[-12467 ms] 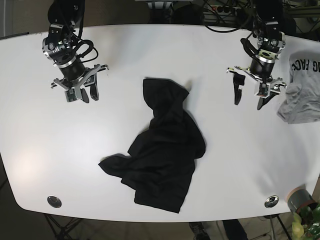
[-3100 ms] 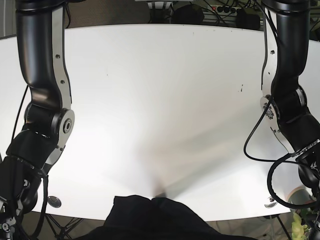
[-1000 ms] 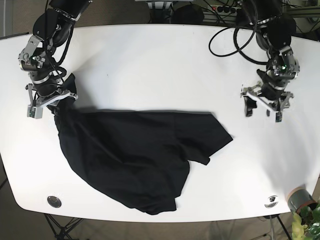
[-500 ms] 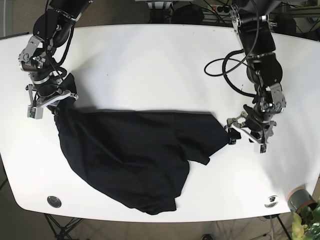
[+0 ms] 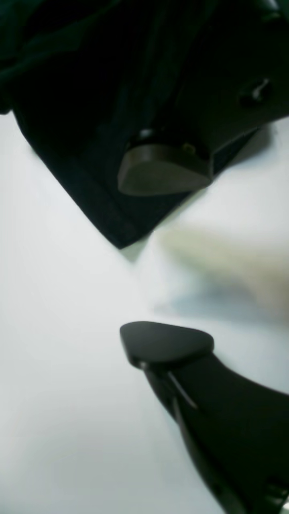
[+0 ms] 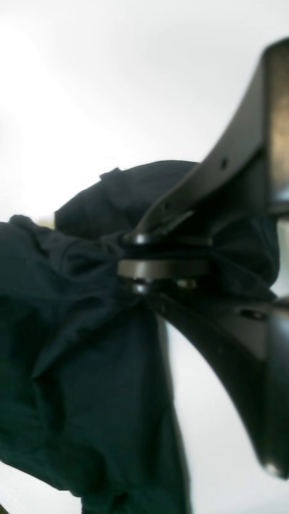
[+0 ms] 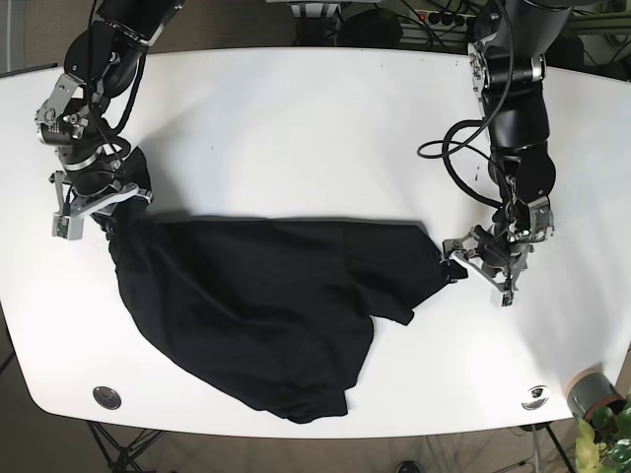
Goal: Fold the T-shirt properly
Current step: 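Regrasp the black shirt's edge with the left gripper, then lift the black shirt with both grippers and swing it to flatten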
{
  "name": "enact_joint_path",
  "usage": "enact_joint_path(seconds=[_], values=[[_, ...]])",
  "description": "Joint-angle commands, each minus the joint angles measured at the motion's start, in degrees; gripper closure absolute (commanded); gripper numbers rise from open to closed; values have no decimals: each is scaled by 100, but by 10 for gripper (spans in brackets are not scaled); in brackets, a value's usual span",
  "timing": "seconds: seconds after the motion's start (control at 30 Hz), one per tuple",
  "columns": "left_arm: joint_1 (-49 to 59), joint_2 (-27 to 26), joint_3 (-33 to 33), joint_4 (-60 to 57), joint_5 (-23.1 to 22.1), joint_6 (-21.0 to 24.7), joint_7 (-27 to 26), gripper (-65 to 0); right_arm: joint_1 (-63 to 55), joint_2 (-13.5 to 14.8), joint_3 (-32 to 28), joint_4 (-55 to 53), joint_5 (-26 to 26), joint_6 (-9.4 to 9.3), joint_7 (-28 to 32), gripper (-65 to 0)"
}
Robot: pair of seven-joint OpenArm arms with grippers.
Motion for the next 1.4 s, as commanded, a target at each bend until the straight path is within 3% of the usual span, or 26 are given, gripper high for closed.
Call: enact_joint_path(seconds=[0.0, 0.23, 0.57, 0.8, 0.97, 1.23, 1.37], values=[[-284, -47, 11, -201, -78, -39, -215, -467, 146, 54, 7, 123, 71, -8, 152, -25], [-459, 155, 257, -816, -60, -610, -224, -467, 261, 54, -2, 123, 79, -17, 152, -25], [-547, 410, 266, -1238, -42, -874, -198, -442, 401, 54, -2, 114, 62, -17, 144, -25], [-530, 445, 336, -1264, -34, -953, -215, -225, 428, 63, -2, 114, 44, -26, 144, -25], [-512, 419, 424, -1247, -42, -944, -382, -18, 498, 71, -2, 96, 27, -26, 144, -25], [-521, 401, -60, -702, -236, -944, -417, 0, 744, 89, -20, 79, 27, -26, 144, -25], [-547, 401, -262, -86, -210, -935, -118, 0, 1017, 107, -28, 79, 27, -26, 144, -25]])
